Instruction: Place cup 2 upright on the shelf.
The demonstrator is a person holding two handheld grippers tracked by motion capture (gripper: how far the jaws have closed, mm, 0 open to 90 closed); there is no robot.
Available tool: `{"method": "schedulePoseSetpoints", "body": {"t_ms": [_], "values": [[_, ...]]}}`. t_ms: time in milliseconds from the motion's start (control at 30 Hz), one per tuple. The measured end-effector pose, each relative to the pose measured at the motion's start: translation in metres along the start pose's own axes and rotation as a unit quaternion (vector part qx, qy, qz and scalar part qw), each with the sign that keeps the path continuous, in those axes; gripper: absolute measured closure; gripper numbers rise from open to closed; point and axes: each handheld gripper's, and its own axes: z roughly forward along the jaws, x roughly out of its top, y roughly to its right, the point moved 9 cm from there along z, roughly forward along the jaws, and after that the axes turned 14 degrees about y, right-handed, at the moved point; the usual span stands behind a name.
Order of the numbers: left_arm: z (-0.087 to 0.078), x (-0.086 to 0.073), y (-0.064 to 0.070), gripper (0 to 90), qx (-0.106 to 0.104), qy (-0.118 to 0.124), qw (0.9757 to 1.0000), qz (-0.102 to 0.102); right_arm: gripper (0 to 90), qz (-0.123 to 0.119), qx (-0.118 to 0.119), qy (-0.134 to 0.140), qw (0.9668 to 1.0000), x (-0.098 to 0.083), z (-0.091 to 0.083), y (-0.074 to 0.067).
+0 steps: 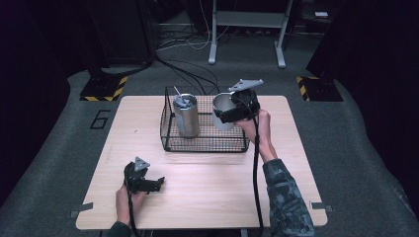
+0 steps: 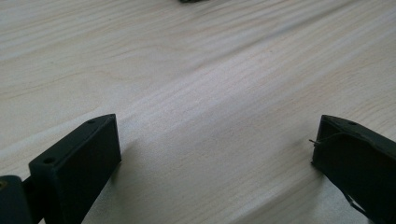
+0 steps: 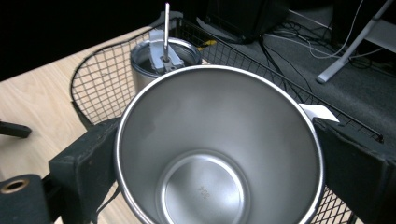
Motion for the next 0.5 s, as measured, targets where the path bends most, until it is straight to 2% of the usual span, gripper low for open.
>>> {"method": "schedulePoseSetpoints", "body": {"t_ms": [133,500], "values": [[-0.001,-0.001,-0.001,0.7,-0.002,-0.004,1.0,0.006,5.6,0.002,-0.003,-0.008,1.0,-0.003,0.011,0.006],[-0.001,0.0,-0.001,0.7,-0.003,-0.004,1.0,0.005,5.7,0.029,-0.024,-0.021,0.9991,-0.013,0.036,0.023]]}}
